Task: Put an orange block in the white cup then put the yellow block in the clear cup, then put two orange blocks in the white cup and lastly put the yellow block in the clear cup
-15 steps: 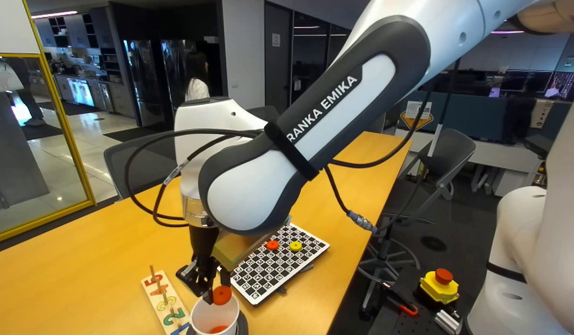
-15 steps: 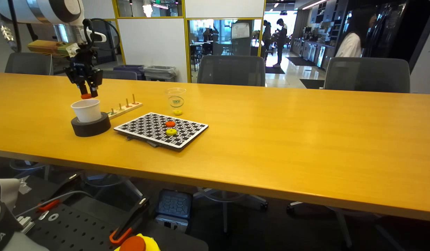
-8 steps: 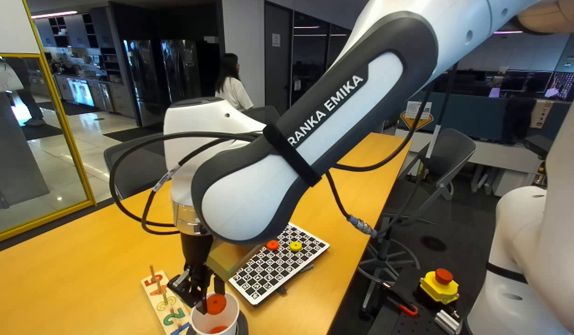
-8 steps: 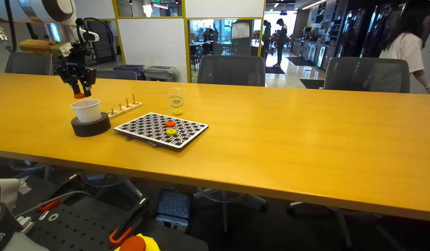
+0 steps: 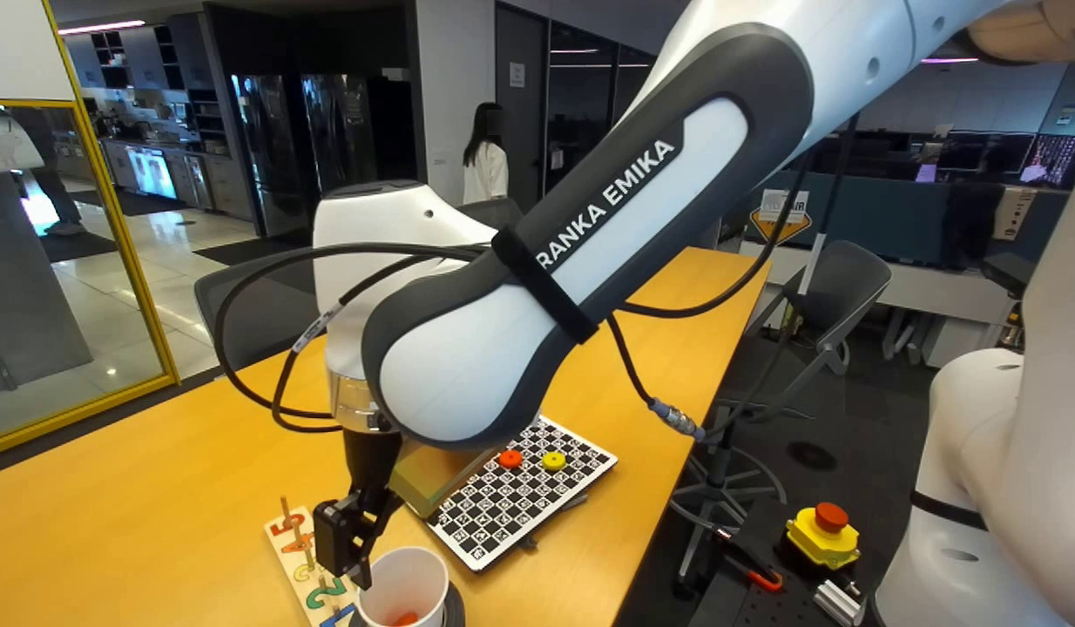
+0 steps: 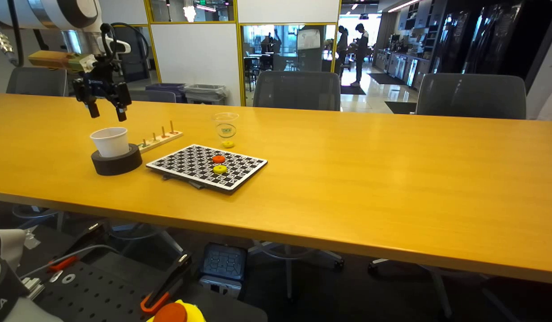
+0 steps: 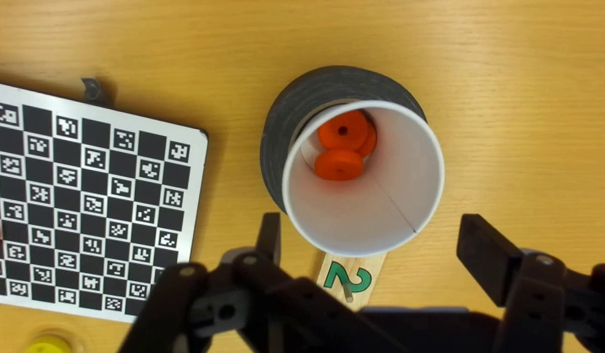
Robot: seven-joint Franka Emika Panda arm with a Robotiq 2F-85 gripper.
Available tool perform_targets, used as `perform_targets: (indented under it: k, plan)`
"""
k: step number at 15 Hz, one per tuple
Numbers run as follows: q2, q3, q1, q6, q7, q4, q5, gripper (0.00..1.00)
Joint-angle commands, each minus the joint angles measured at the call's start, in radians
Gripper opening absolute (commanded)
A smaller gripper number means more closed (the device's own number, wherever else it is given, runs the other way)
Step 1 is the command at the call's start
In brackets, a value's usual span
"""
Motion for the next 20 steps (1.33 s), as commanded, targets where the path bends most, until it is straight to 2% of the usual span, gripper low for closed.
perform_targets:
  k: [1,9,17,20]
  plan:
    - [-0.027,-0.018,-0.021,0.016,-0.022,-0.017,0.003,1.0]
    - [-0.059,-0.124,-0.128,0.029,-0.072,-0.082,-0.014,1.0]
    - [-0.016,-0.242,-0.251,0.074,-0.225,-0.123,-0.065,1.0]
    - [0.022,-0.274,-0.284,0.099,-0.306,-0.123,-0.048,1.0]
